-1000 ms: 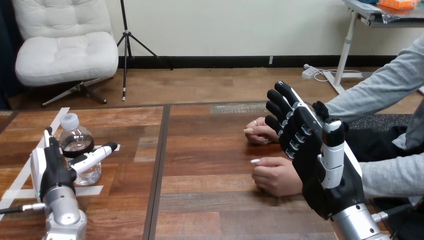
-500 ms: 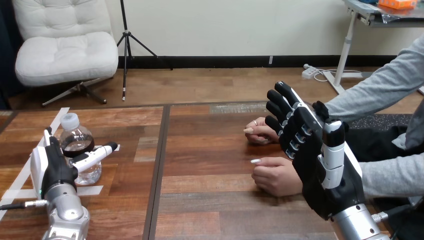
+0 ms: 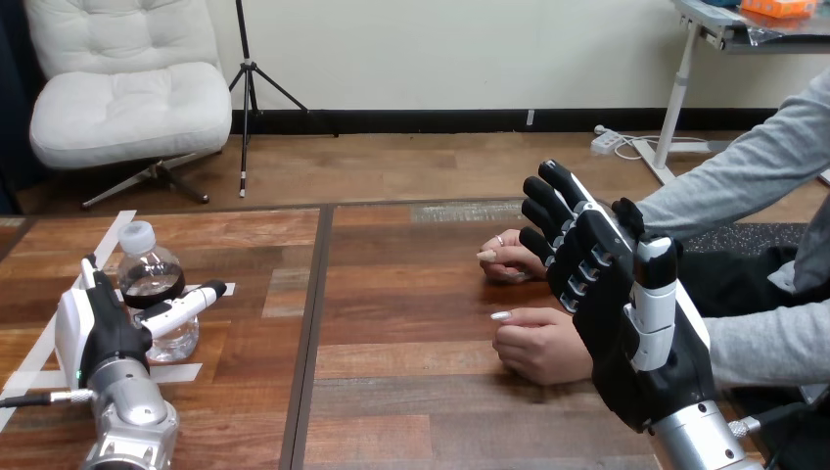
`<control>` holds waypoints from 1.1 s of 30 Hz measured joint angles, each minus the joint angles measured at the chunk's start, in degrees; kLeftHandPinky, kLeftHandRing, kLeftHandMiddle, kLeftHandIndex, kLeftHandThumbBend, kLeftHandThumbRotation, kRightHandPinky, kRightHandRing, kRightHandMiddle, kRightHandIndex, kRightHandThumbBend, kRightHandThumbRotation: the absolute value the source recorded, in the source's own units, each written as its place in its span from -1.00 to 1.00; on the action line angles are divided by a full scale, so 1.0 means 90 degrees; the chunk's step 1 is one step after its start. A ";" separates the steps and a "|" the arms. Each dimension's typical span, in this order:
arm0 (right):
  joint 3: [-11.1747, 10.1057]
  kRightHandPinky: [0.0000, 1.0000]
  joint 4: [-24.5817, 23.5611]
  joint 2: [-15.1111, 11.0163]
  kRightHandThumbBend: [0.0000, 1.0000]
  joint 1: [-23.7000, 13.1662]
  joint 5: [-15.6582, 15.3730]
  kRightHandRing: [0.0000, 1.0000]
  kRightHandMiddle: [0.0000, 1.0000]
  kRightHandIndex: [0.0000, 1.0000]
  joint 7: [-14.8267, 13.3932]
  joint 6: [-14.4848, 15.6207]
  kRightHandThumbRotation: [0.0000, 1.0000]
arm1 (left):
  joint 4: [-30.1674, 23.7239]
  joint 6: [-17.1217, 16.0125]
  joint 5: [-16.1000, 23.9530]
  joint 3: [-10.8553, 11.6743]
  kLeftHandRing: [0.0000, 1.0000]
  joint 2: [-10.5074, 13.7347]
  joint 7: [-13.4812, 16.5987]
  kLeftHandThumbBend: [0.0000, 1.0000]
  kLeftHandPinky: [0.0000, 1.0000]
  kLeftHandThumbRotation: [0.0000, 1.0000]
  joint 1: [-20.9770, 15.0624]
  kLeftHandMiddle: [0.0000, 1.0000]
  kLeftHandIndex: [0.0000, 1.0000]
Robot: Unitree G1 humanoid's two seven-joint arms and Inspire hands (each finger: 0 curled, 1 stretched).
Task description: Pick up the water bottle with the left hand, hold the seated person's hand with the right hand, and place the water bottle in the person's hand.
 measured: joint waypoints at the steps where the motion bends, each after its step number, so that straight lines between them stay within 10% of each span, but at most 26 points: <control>1: 0.0000 1.00 -0.0003 0.0000 1.00 0.0002 0.0002 1.00 0.94 0.93 0.0000 0.0000 1.00 | 0.0016 0.0023 0.0000 -0.0006 1.00 0.0001 0.0004 1.00 1.00 -0.46 -0.0014 1.00 1.00; 12: 0.0000 1.00 -0.0019 -0.0002 1.00 0.0004 0.0004 1.00 0.94 0.94 0.0001 0.0000 1.00 | 0.0071 0.0218 -0.0019 -0.0038 0.99 0.0000 0.0014 1.00 0.96 -0.54 -0.0131 1.00 1.00; 20: 0.0000 1.00 -0.0019 -0.0002 1.00 0.0004 0.0004 1.00 0.94 0.94 0.0001 0.0000 1.00 | 0.0073 0.0274 -0.0027 -0.0030 0.77 -0.0001 0.0135 1.00 0.47 -0.60 -0.0200 0.90 0.95; 33: 0.0001 1.00 -0.0023 -0.0002 1.00 0.0004 0.0010 1.00 0.94 0.94 0.0002 0.0000 1.00 | 0.0073 0.0739 -0.0099 0.0022 0.61 -0.0002 0.0097 0.99 0.29 -0.65 -0.0392 0.77 0.84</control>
